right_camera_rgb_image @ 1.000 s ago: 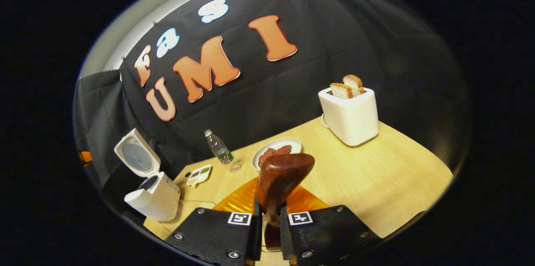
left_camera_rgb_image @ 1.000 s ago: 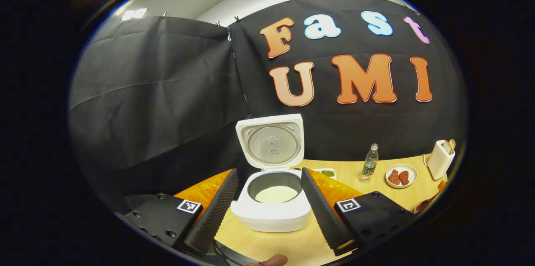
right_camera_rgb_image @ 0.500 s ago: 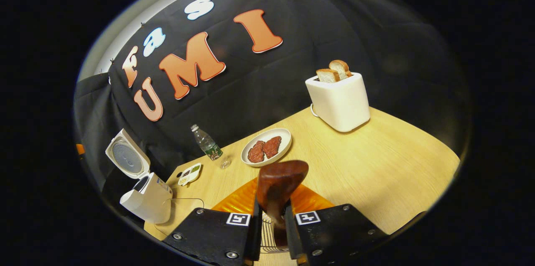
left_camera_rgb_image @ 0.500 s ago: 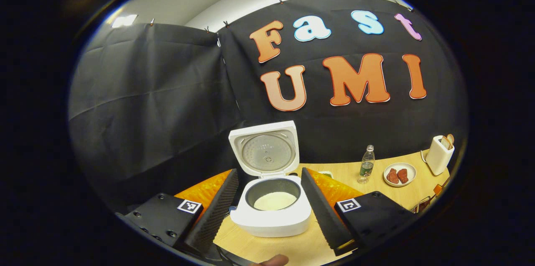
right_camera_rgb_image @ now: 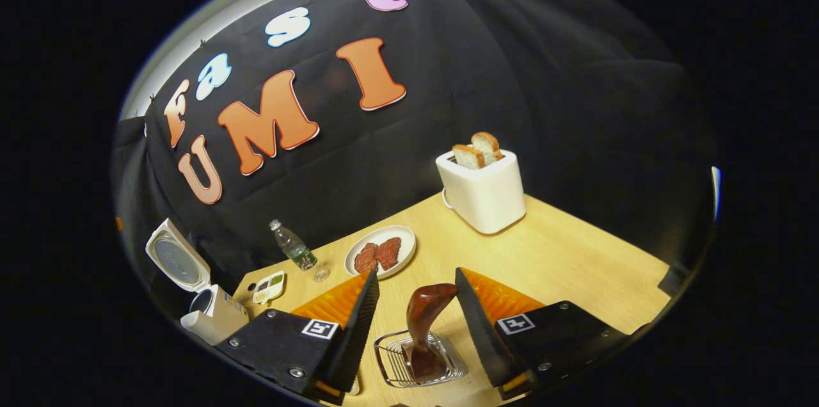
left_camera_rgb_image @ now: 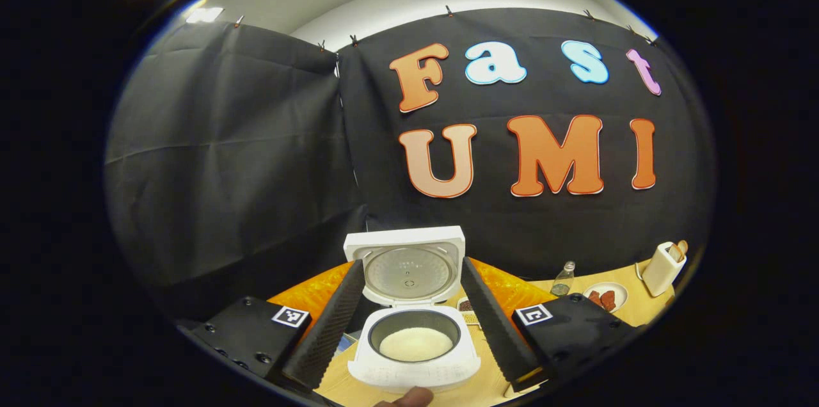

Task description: Close the left gripper, press the button to open the rice cooker; take a wooden spoon from the chopstick holder with the right hand, scoop a spoonful of rice and pour it into the rice cooker, then put the wooden spoon back into the chopstick holder.

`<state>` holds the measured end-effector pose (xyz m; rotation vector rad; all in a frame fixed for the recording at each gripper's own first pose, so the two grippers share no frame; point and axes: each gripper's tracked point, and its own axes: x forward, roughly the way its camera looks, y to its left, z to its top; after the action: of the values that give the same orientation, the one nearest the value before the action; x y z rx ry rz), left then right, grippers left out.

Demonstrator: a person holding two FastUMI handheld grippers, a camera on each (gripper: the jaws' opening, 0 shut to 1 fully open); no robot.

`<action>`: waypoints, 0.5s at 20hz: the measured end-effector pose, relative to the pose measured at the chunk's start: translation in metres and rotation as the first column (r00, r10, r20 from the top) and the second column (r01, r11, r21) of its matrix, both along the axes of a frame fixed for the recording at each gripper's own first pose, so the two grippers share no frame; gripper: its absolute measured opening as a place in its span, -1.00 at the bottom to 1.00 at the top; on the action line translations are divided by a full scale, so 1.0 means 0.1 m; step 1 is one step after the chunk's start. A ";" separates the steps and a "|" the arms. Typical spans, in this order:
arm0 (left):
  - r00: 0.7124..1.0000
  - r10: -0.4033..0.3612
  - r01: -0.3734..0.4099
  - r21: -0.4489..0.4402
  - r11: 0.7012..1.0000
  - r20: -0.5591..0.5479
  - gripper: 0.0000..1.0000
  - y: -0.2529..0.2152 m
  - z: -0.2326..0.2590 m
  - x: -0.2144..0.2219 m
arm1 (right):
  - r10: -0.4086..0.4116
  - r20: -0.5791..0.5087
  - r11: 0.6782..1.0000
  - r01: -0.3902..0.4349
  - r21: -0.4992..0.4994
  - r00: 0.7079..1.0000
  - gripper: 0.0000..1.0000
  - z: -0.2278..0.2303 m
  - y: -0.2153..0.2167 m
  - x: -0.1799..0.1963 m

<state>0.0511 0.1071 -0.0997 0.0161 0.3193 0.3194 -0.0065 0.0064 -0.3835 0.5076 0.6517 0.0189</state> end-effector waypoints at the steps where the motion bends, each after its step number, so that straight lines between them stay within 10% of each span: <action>1: 1.000 -0.003 0.003 -0.017 1.000 -0.002 1.00 0.08 0.03 0.11 | -0.011 0.028 1.000 0.012 -0.029 1.000 0.53 0.15 -0.07 0.04; 10: 0.997 0.006 -0.021 -0.195 0.981 -0.079 1.00 0.75 0.05 1.18 | 0.008 0.228 0.972 0.046 -0.230 0.974 0.75 1.51 -0.29 0.20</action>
<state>0.1686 0.1817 -0.0944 -0.1678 0.4277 0.3000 0.0136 -0.0224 -0.2329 0.2775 0.4168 -0.0179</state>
